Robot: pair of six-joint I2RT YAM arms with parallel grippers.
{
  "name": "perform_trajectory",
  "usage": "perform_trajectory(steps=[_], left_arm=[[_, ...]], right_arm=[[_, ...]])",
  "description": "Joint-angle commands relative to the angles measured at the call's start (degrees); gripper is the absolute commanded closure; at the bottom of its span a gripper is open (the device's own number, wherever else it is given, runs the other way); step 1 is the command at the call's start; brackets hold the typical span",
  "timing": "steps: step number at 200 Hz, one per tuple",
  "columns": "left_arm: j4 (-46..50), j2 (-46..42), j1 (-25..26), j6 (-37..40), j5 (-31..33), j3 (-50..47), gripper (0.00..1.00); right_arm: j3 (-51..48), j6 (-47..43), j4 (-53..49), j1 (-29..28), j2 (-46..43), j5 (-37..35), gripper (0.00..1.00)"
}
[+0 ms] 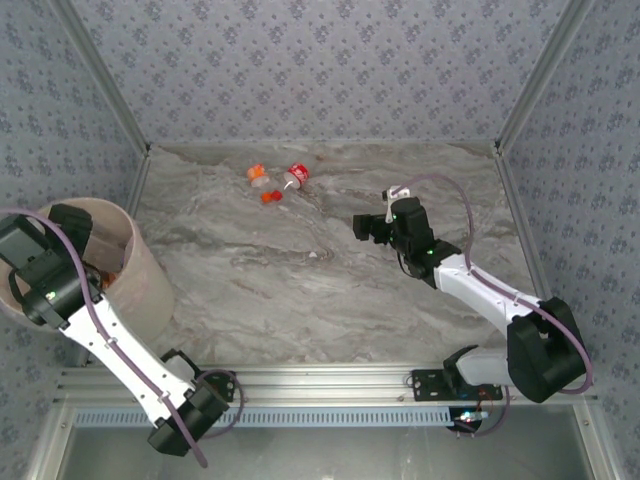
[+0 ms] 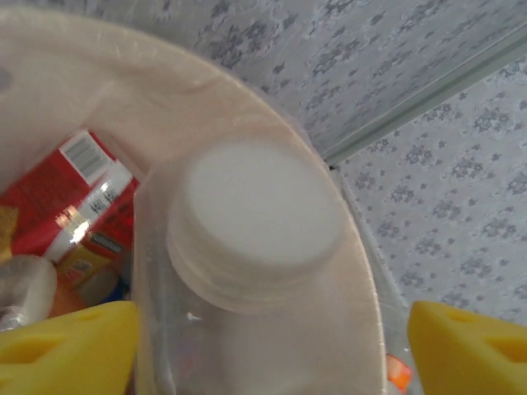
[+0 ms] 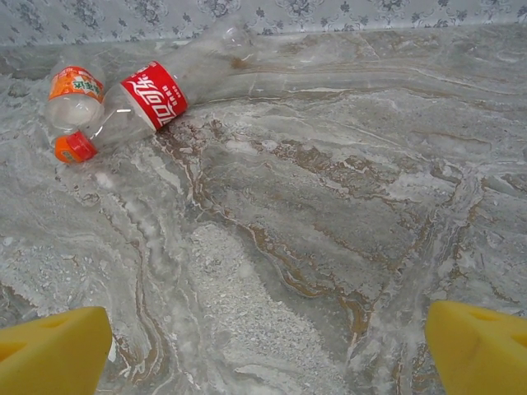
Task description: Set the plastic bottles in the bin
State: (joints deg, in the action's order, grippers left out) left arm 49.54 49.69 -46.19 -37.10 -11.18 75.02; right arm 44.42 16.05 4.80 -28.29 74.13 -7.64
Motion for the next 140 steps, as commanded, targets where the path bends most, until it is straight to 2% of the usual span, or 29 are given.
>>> perform_trajectory(steps=[1,9,36,72,91,115,125,140], left_arm=[[2.3,0.7,-0.4,0.6,-2.7,2.6,0.05],[3.1,1.1,-0.4,1.0,-3.0,3.7,0.02],[4.8,1.5,-0.4,1.9,-3.9,6.9,0.02],[4.4,2.0,0.5,0.9,-10.1,8.6,0.02],[3.4,2.0,2.9,-0.1,-12.5,8.9,0.02],[2.2,2.1,10.9,-0.9,-9.1,9.3,0.02],[1.5,2.3,16.1,-0.9,-5.7,9.4,0.02],[-0.2,3.2,26.7,-0.9,0.4,9.5,0.02]], right_arm=[[0.8,-0.6,-1.4,0.4,-1.2,0.6,0.00],[0.6,-0.4,-1.3,0.4,-1.3,0.5,0.00],[-0.1,0.4,-0.6,0.4,-1.6,0.6,0.00],[-0.2,0.6,-0.7,0.4,-1.7,0.5,0.00],[-0.2,0.9,-0.7,0.5,-1.6,0.4,0.00],[-0.4,1.9,0.1,0.7,-1.1,1.8,0.00],[-0.5,3.0,0.7,0.8,-1.0,2.2,0.00],[-0.4,5.3,0.8,1.0,-0.9,2.2,0.00]])
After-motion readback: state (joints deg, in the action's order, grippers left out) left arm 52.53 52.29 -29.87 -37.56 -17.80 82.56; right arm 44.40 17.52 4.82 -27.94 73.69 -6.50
